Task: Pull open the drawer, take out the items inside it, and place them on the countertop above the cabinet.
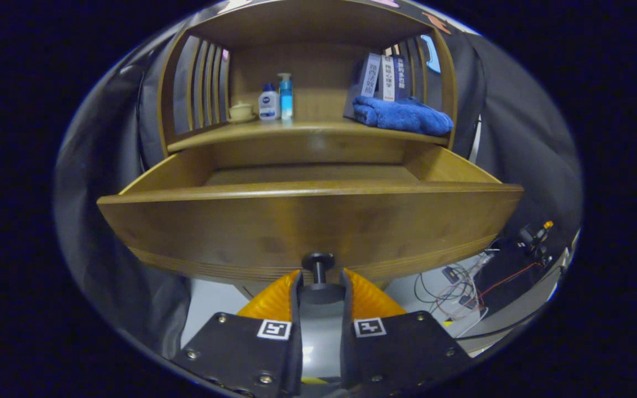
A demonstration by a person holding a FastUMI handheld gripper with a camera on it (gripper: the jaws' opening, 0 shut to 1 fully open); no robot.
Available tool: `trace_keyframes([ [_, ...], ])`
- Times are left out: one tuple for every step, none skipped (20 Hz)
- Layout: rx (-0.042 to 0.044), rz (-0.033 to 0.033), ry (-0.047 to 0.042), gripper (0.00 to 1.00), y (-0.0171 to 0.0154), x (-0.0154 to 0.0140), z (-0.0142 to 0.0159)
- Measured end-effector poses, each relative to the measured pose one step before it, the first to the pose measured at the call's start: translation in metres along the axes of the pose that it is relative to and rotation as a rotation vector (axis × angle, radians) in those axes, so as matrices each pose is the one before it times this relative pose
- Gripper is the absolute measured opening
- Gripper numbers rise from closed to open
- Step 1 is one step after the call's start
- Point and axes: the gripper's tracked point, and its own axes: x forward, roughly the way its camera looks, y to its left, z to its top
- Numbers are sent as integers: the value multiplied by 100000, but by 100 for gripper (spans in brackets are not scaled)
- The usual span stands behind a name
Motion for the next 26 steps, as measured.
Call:
trace_keyframes([
  [-340,-558,955,27,-83,-484,-467],
  [365,-177,363,27,4,-494,-566],
  [1124,702,-712,27,225,-346,-173],
  [246,-204,-419,27,19,-87,-46],
  [-415,219,212,27,-118,15,11],
  [-38,172,1004,27,-69,-23,-91],
  [863,630,-180,27,-7,-26,-1],
  [595,-266,466,32,53,-82,-15],
  [-897,127,1192,41,86,-190,-392],
  [-2090,-53,780,43,84,-701,-292],
  [-1090,1189,-1611,46,331,-851,275],
  [-354,-27,-2927,51,25,-874,855],
  [-187,-256,-3082,58,-58,-1035,1069],
  [-162,-528,-3664,58,58,-772,1508],
  [-553,-1119,-3260,58,-136,-619,1706],
  [-1006,-1286,-3173,58,-140,-683,1863],
  [-1168,-948,-2001,57,56,102,1692],
  [-967,-594,-1866,57,-62,421,1391],
  [-581,-723,-1728,57,-340,747,1543],
  [670,-1032,-661,57,-277,1153,1246],
  [809,159,2493,57,69,1321,174],
  [138,-160,1993,57,103,1220,361],
  [158,68,1445,58,-156,1560,615],
  [1074,813,1426,58,249,1160,398],
  [2216,446,1929,58,222,1258,238],
  [2408,320,3433,57,196,1037,26],
])
